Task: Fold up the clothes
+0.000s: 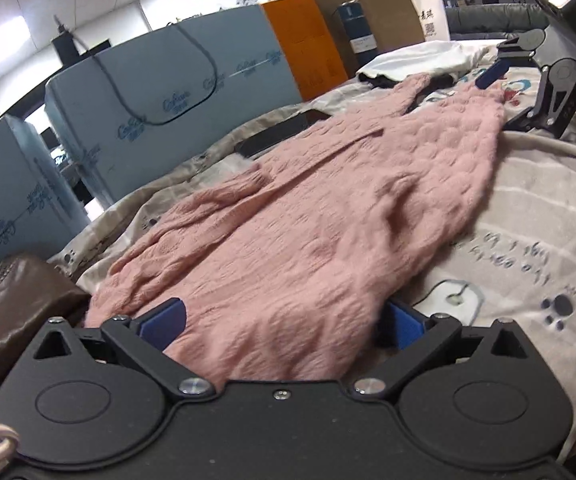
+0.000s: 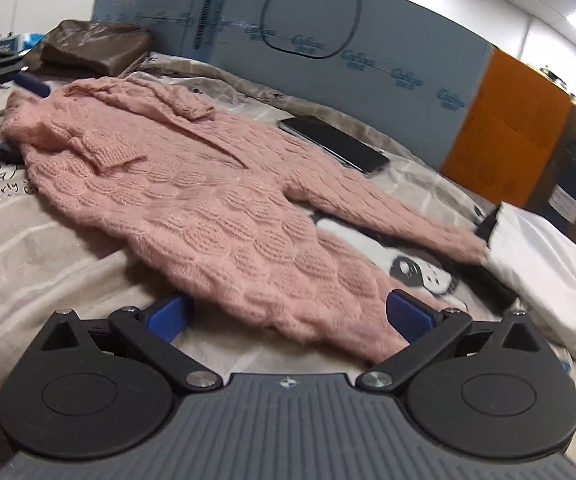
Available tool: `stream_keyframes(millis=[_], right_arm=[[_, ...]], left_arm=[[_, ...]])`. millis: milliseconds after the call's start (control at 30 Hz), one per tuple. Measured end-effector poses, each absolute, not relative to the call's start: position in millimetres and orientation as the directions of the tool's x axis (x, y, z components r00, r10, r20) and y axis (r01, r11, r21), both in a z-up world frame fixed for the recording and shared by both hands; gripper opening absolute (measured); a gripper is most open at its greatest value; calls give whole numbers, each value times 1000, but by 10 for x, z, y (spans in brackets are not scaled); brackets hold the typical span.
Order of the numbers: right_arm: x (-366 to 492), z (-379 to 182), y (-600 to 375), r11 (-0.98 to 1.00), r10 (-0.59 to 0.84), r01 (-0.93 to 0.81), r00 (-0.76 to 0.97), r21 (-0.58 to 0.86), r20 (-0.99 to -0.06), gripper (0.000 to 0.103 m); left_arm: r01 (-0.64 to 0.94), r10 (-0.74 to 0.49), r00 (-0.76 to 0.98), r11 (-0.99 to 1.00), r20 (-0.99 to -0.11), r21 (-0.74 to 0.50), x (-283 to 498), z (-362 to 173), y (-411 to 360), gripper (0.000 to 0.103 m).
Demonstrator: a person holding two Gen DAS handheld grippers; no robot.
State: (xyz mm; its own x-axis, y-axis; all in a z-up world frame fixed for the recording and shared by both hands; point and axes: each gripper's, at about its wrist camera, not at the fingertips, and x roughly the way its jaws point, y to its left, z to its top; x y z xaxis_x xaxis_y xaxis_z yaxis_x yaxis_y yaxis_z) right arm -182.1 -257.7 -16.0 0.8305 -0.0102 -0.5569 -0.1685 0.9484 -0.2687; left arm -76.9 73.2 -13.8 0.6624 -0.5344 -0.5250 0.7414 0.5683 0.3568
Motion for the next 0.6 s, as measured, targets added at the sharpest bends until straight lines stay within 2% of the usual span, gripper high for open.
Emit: stream_keyframes(millis=[100,167,200,233,267,300,333,367,433,600], right_arm=[[-1803,-148,-2762,958,-40,-127,828,-257,-560,99],[-1797,-138,-2915,970,-53,-92,826,-227,-561,90],[-1787,-132,-2971,975,-40,-89,827,-201,-561,77],[-1771,-124,-2999,979,-14,-103,830,-178,-558,60],[-1755,-110,-3020,980,12,-118,834,-158,-552,49],[-1739,-75,-3012,978,36,-140,842,-154,-538,32],[-1723,-40,-3003,975,61,-162,850,-149,-523,22],[-1707,-4,-2995,972,86,-184,857,-145,-508,18],[-1659,86,-3002,968,112,-203,875,-147,-472,9],[-1345,352,-3162,972,146,-209,898,-110,-415,7]], left_arm=[[729,-519,663,614,-540,305,-644,-147,920,103],[731,-527,654,625,-543,274,-569,-148,969,102],[733,-533,649,628,-543,261,-537,-146,986,102],[741,-548,645,618,-533,262,-533,-131,973,89],[748,-562,641,609,-523,263,-528,-114,961,66],[753,-577,639,603,-509,262,-523,-86,953,55],[756,-590,639,601,-494,259,-514,-55,947,42],[749,-596,647,613,-476,251,-490,-14,949,35],[732,-599,665,643,-447,228,-424,80,946,32],[679,-570,714,704,-406,208,-120,271,821,27]])
